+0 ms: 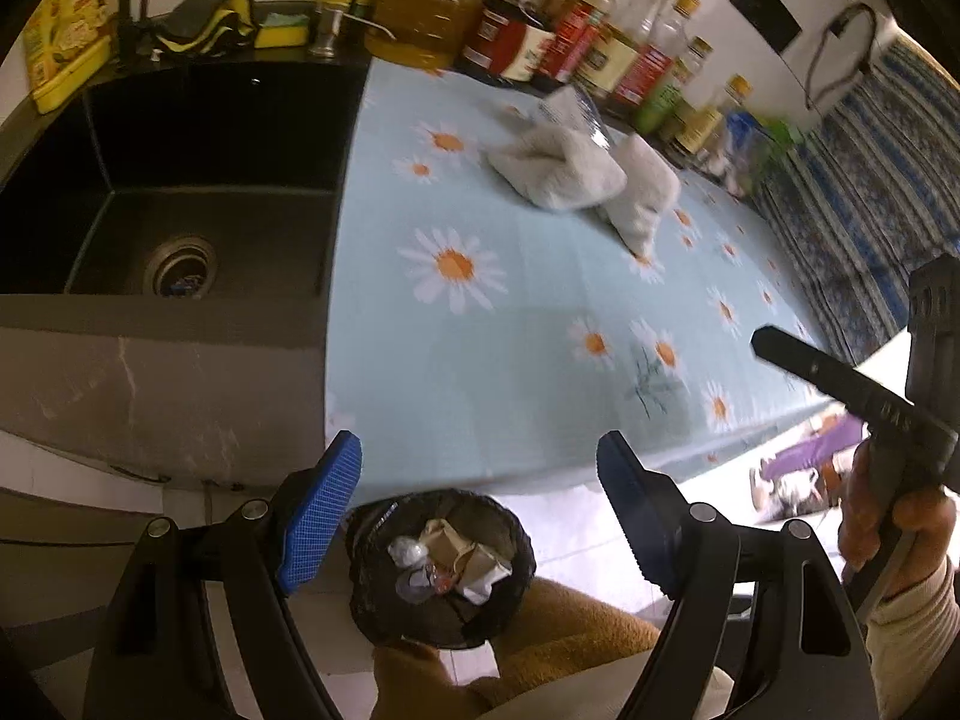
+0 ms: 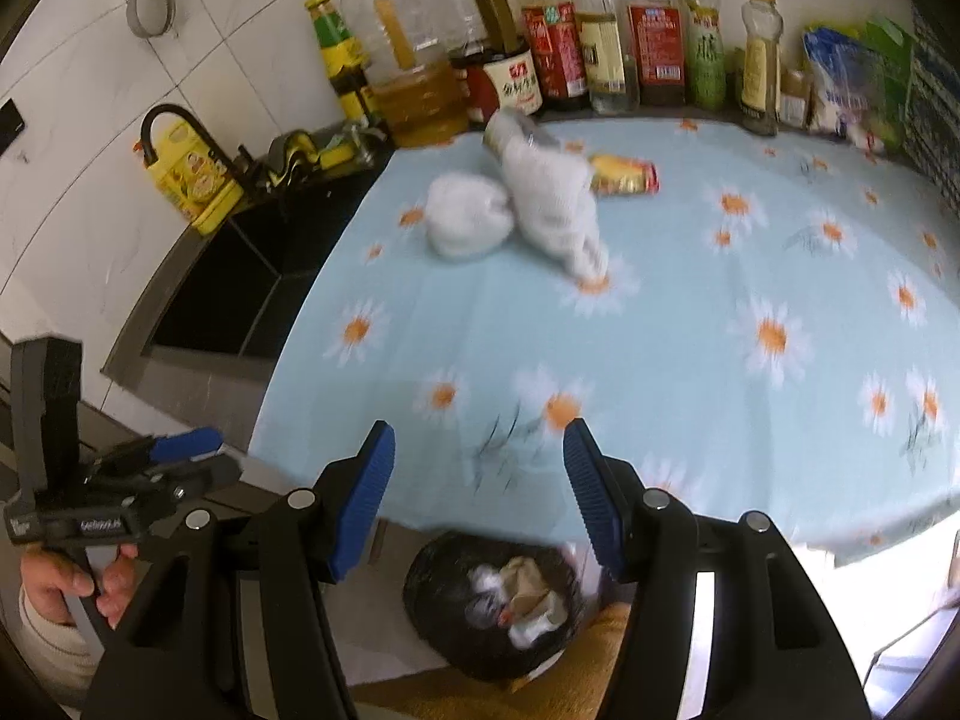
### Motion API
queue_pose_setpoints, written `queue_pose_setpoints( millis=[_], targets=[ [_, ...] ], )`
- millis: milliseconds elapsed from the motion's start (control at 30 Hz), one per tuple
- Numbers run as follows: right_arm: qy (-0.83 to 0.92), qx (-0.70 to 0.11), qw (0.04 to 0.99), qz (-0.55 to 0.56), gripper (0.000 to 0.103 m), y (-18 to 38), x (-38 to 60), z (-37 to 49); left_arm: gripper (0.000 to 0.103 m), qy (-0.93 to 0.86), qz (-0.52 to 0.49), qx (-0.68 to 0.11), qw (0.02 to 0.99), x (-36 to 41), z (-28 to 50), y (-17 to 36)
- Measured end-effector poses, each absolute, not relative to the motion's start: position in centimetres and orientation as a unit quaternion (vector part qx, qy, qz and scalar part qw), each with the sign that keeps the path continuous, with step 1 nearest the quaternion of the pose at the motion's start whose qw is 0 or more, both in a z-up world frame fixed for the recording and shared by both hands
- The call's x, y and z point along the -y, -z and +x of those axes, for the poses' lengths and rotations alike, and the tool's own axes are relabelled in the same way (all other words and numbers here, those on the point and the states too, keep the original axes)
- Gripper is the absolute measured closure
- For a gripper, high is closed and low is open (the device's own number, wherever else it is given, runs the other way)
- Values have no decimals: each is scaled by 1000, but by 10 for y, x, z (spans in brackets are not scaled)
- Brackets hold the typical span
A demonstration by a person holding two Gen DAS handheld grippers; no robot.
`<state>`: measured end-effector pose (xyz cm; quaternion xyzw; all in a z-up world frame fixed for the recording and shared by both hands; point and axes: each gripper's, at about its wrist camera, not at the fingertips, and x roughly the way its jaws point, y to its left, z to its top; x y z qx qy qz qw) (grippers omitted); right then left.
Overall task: Collect trash
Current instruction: 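Raise both tools back above the table, then grasp a crumpled white tissue with the right gripper while the left grasps another tissue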
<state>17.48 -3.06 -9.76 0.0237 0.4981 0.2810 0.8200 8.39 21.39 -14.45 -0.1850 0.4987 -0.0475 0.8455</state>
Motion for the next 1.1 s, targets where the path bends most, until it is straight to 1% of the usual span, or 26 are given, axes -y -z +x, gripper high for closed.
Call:
queue_pose_setpoints(
  millis=[167, 367, 533, 567, 600, 967, 1033, 1067, 1100],
  targets=[
    [-315, -486, 815, 21, 44, 98, 29, 225, 25, 11, -192, -498, 845, -214, 101, 142],
    [-350, -485, 801, 27, 44, 115, 28, 278, 25, -37, -195, -508, 838, -205, 128, 141],
    [-384, -489, 783, 37, 44, 128, 28, 306, 25, -68, -194, -512, 834, -194, 151, 134],
    [-390, -489, 779, 39, 43, 131, 29, 313, 25, -72, -191, -514, 833, -191, 157, 132],
    [-390, -489, 779, 37, 39, 134, 29, 319, 25, -78, -188, -516, 832, -187, 163, 130],
    [-454, -516, 723, 71, 39, 167, 20, 368, 25, -125, -179, -528, 821, -161, 207, 123],
    [-467, -519, 712, 76, 54, 172, 18, 373, 24, -136, -178, -532, 817, -159, 210, 124],
    [-473, -520, 707, 78, 56, 174, 17, 376, 24, -139, -178, -532, 816, -158, 211, 124],
    [-478, -522, 702, 75, 61, 177, 16, 378, 24, -142, -179, -533, 815, -157, 212, 124]
  ],
)
